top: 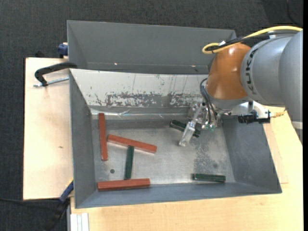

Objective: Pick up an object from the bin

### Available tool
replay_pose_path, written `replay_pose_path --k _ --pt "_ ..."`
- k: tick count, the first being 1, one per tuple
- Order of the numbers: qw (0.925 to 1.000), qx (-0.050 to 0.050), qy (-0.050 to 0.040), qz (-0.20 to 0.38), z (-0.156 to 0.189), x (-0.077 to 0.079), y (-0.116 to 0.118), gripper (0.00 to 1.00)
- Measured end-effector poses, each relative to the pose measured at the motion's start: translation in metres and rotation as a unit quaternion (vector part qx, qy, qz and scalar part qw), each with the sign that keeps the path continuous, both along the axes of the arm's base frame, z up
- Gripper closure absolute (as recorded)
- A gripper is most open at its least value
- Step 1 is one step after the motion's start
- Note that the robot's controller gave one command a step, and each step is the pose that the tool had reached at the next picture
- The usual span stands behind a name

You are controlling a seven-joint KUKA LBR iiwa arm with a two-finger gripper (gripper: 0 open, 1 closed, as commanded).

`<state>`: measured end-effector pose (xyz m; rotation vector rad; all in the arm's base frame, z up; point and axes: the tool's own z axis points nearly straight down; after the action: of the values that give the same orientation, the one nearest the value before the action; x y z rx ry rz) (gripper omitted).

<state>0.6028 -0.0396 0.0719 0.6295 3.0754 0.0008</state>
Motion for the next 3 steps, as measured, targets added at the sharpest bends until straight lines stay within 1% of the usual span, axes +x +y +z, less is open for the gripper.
replay_pose_path --k 1,2,3 --pt "1.0000 0.000 -0.0004 0.000 0.0001 0.0003 -0.0001 1.00" --pt "1.0000 0.000 0.0001 0.000 0.0000 -0.0001 0.0000 0.00" --pt "1.0000 0.000 -0.0003 0.000 0.0001 0.0003 -0.0001 1.00"
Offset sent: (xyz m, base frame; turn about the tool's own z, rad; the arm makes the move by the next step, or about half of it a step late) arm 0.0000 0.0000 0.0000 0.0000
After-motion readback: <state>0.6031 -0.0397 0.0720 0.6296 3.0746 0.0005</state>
